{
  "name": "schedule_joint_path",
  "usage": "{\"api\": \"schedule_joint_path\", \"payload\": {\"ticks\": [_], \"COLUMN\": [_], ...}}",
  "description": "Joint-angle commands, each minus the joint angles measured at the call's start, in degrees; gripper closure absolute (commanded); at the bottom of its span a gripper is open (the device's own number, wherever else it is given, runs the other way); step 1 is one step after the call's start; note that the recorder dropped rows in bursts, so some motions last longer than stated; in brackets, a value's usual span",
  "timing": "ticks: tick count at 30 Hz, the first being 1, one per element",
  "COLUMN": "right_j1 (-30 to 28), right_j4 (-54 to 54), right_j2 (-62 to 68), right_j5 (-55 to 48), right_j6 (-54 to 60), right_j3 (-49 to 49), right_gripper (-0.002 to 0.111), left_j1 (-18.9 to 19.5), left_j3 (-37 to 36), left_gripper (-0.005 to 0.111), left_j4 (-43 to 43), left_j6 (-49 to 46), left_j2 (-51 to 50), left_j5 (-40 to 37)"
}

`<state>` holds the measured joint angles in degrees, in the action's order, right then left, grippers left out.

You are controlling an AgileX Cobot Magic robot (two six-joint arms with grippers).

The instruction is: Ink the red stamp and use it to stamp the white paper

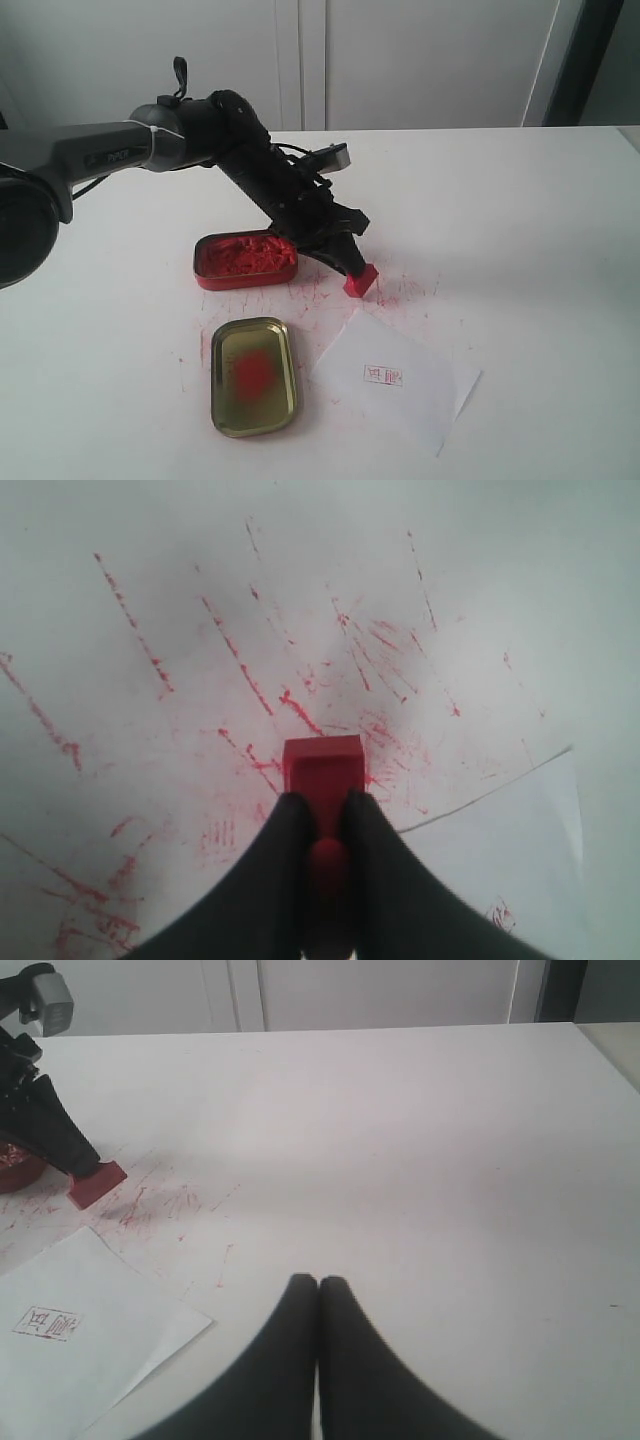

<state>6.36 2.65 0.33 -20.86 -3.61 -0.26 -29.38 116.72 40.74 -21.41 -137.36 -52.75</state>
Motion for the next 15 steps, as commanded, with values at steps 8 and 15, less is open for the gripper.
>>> {"api": "schedule_joint_path", "payload": {"ticks": [8, 15], "right_j1": [-0.35, -0.35], "right_j4": [-0.08, -0.08], "right_j2": [-0.33, -0.33], "right_j5": [0.85, 0.85], "right_j6": [-0.11, -0.11], "right_j3": [0.26, 0.26], "right_gripper": [0.108, 0.108], "left_j1": [0.06, 0.2], "left_j3": [-0.22, -0.01], "left_gripper": [0.069, 0.069], "left_j4": [0.56, 0.31], "left_j6": [0.23, 0.23], "left_j2": [0.0, 0.83], "left_j5": [-0.59, 0.29]}}
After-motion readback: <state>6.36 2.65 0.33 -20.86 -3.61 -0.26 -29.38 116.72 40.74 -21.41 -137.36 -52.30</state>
